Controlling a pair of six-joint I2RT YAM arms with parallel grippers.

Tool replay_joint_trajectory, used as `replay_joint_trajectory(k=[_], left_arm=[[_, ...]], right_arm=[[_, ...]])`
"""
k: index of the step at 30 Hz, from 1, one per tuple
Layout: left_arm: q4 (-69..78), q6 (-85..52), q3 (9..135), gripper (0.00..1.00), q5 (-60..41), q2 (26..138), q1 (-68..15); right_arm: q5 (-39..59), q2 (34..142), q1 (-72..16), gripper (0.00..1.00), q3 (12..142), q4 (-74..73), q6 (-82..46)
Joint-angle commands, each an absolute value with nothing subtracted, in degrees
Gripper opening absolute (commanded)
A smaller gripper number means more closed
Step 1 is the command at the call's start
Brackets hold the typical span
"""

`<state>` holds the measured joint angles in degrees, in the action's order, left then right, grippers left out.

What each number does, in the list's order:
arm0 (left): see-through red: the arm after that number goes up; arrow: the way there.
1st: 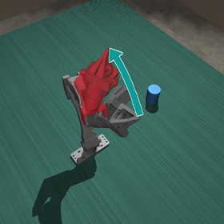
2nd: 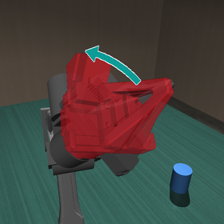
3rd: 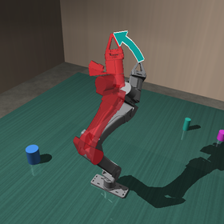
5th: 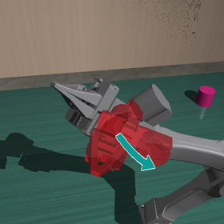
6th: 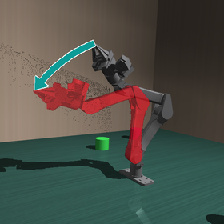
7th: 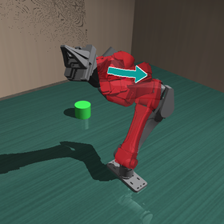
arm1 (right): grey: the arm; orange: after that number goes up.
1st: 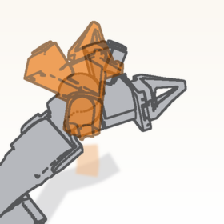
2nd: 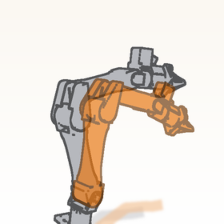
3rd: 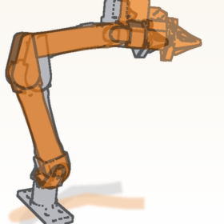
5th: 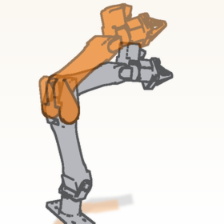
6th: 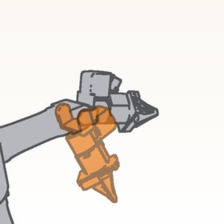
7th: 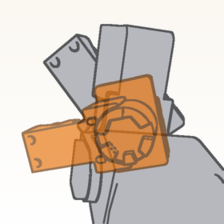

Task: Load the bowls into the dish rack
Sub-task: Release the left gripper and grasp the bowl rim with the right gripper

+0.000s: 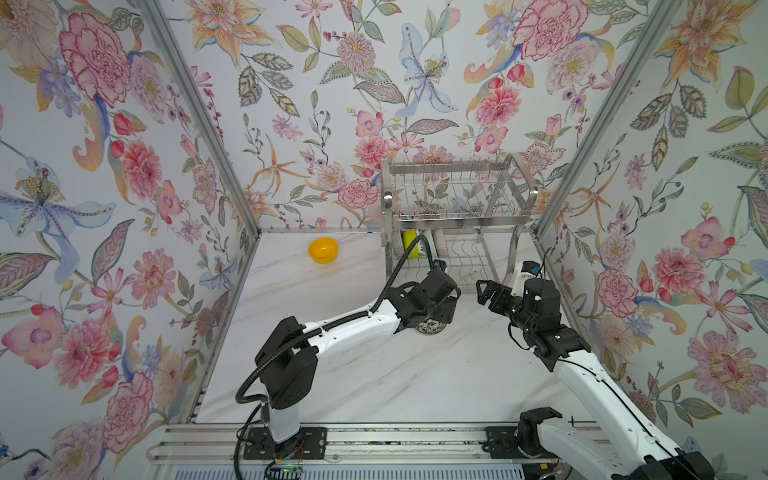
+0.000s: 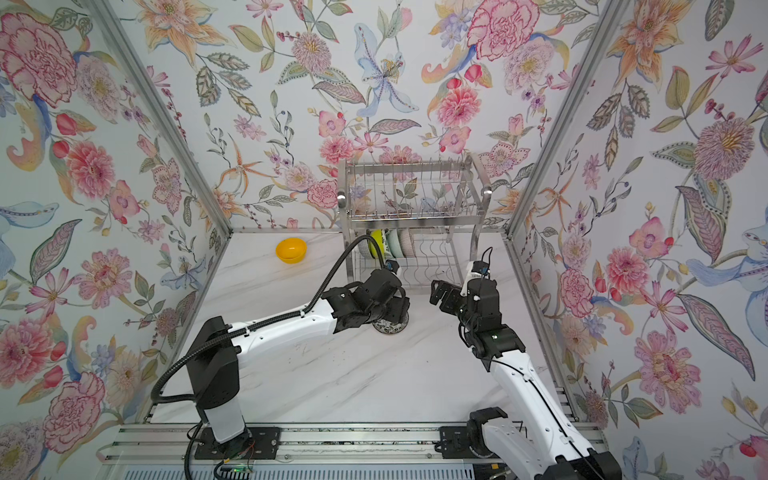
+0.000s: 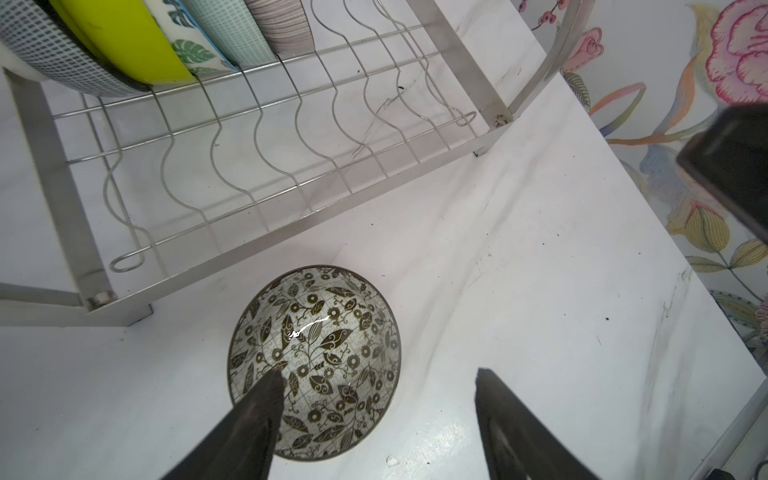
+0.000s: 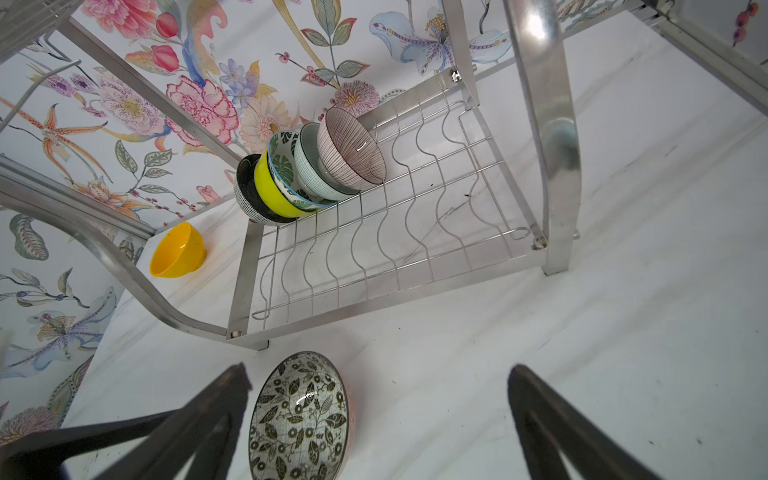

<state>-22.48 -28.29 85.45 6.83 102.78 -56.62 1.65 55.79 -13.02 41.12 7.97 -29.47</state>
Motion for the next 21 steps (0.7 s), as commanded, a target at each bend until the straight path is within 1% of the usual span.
replay_joint_trajectory(k=[1,3,5,7,10,11,15,17,21], left_arm=[[-21.9,-27.4,82.5,0.82,10.5,98.4,-55.3],[-22.5,-27.2,81.4,0.88,12.8,96.6,-55.1],[-23.8,-27.0,80.7,0.99,15.8,94.9,-55.0],[-25.4,-27.2,79.8,0.99,20.0,93.3,-55.0],[-25.6,-26.3,76.3,0.99,23.2,90.4,-55.0],[-25.2,-26.0,74.9,0.99,23.9,90.1,-55.0],[-19.6,-24.3,67.1,0.99,25.4,82.9,-54.6],[-15.5,-24.0,62.6,0.99,23.2,80.1,-53.7],[-12.8,-28.4,56.4,0.99,9.7,77.0,-46.4]], right_arm=[[3.0,58.5,-12.8,0.99,44.0,10.5,-30.5],[3.5,60.4,-13.0,0.99,44.9,11.2,-30.9],[3.7,61.9,-13.4,0.99,45.5,11.6,-31.3],[3.7,63.6,-13.9,0.99,46.0,11.9,-31.7],[3.7,66.2,-15.5,0.99,47.0,12.4,-32.2],[3.5,67.1,-16.2,0.99,47.4,12.8,-32.2],[1.4,71.1,-20.1,0.98,49.5,14.0,-32.6],[0.9,73.4,-22.0,0.99,50.4,14.5,-32.9],[-0.6,78.4,-25.7,0.98,52.2,15.5,-34.0]])
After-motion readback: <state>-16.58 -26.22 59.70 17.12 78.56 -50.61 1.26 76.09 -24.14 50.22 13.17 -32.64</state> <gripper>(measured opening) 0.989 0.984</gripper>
